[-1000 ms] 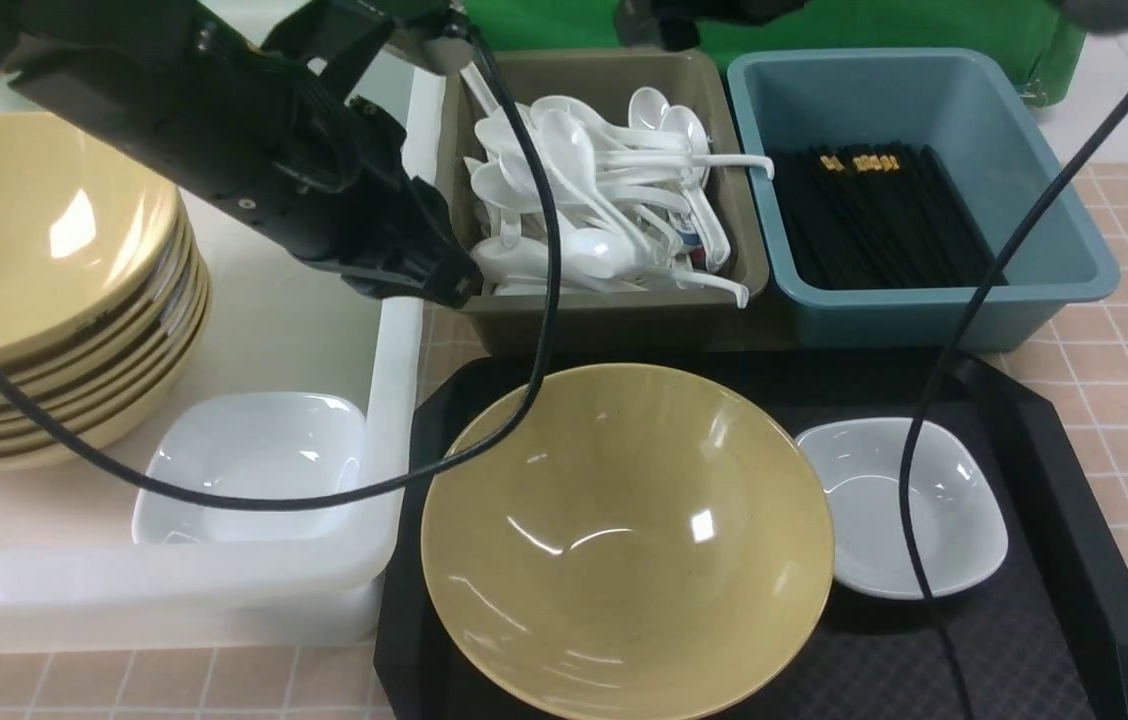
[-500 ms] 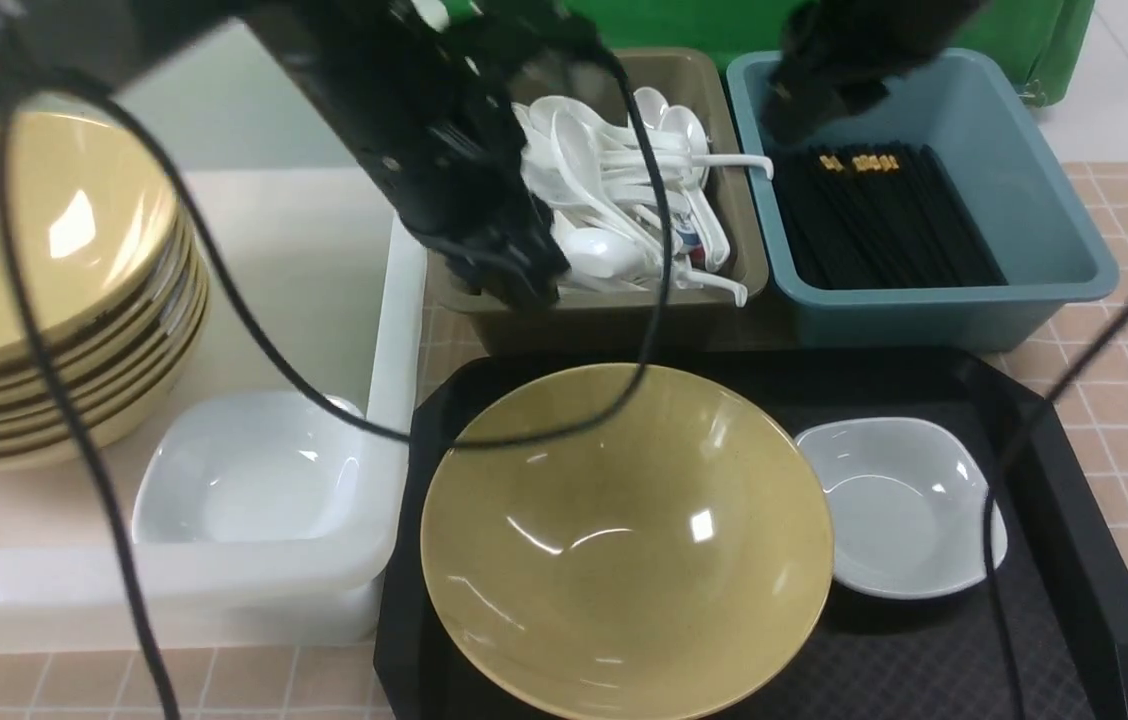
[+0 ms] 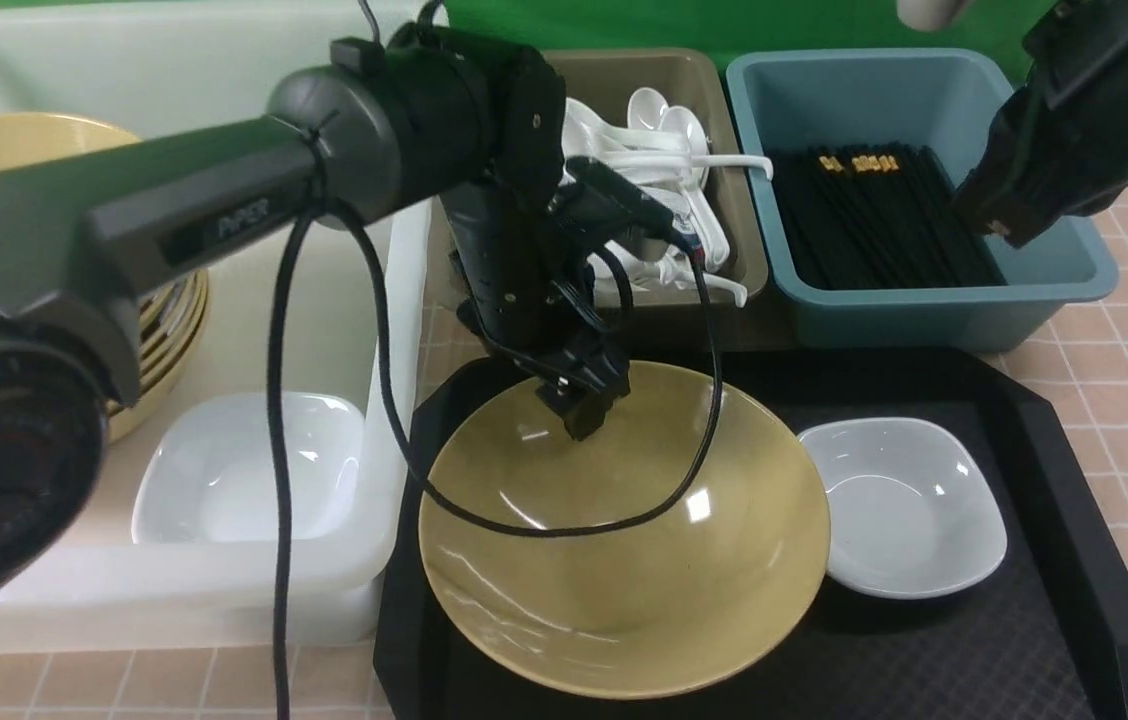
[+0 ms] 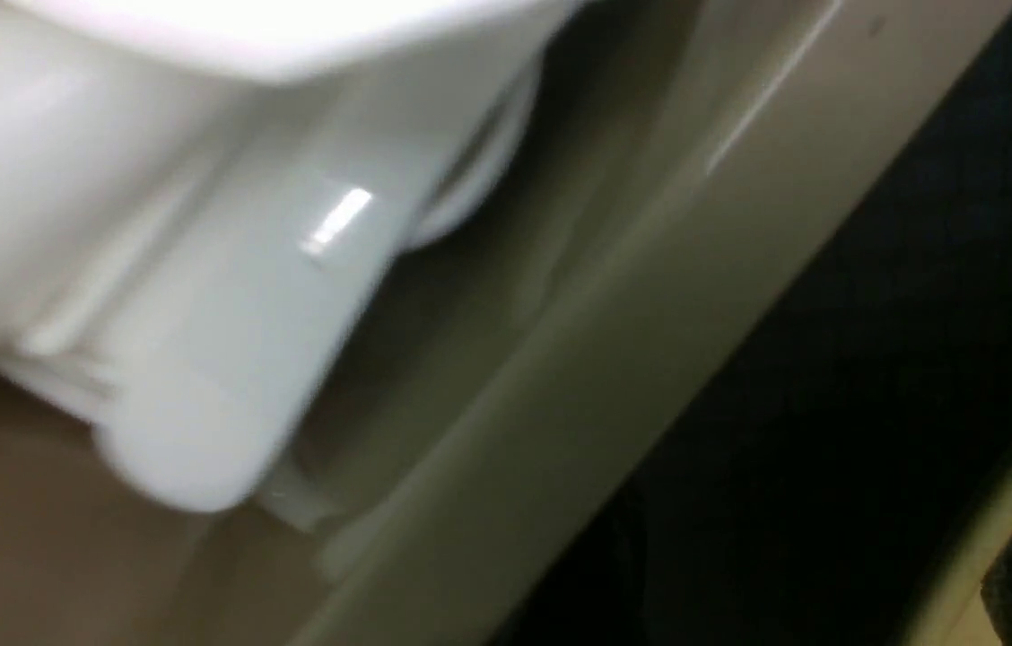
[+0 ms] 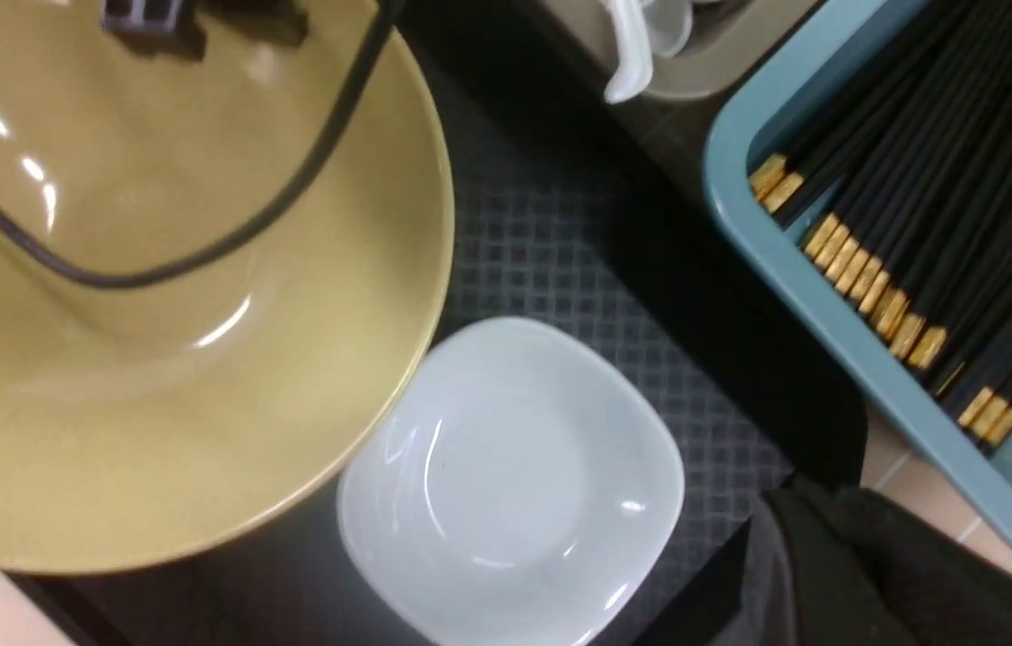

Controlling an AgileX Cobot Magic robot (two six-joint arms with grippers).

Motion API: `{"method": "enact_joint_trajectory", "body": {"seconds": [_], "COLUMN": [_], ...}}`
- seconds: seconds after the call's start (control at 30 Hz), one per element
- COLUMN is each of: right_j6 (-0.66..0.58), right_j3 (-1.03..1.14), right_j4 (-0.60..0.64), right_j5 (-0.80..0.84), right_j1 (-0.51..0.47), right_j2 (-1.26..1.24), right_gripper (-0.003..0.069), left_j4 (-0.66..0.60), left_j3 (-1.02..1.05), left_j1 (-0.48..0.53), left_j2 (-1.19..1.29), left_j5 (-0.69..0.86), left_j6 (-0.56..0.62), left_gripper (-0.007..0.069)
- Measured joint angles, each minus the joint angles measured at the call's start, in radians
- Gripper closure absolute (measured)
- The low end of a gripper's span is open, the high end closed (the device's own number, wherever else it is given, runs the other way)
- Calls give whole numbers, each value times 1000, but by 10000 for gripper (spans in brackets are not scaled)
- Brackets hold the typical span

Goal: On brown table put chopsticks spoon bowls plates into blue grey white boxes.
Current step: 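Grasp the large bowl on the tray by its rim, then place the tan bowl onto the bowl stack in the left bin with the left gripper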

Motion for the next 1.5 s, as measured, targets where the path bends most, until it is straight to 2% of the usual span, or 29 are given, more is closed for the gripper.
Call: {"method": "enact_joint_trajectory", "body": {"seconds": [0.17,0.23,0.33,0.43,0.6,0.7,0.73,0.9,1.07,1.1,1.13,1.2,1.37,1.5], "right_j6": [0,0,0,-2,-56,-118,-143,-208,-214,-214,-214,-214,-214,-214], "right_j3": [5,5,5,5,0,-24,-40,-90,-116,-116,-116,-116,-116,-116], "right_j4": [0,0,1,18,97,134,144,152,132,131,124,121,121,121], "right_j5": [-13,-13,-17,-44,-71,-110,-149,-229,-246,-247,-248,-249,-250,-250], "right_j1": [0,0,0,0,16,89,164,347,390,390,390,390,390,390], "right_j2": [1,1,1,1,1,1,1,2,2,2,2,2,2,2], "right_gripper": [573,573,573,573,573,573,572,572,572,572,571,570,568,565], "left_j4": [-66,-83,-126,-127,-101,-137,-181,-306,-400,-404,-435,-490,-555,-557], "left_j3": [0,-7,-23,-35,-35,-34,-21,85,235,235,275,320,372,410], "left_j1": [-2,-2,0,1,33,97,143,365,717,732,851,993,1158,1172], "left_j2": [15,10,-9,-56,-179,-277,-341,-517,-718,-718,-766,-810,-814,-770], "left_j5": [41,79,108,124,100,102,97,38,-77,-81,-108,-132,-141,-133], "left_j6": [-3,6,-9,-19,-31,-33,-33,-35,-61,-61,-63,-60,-3,46], "left_gripper": [346,456,557,605,617,617,617,617,617,617,617,617,617,617]}}
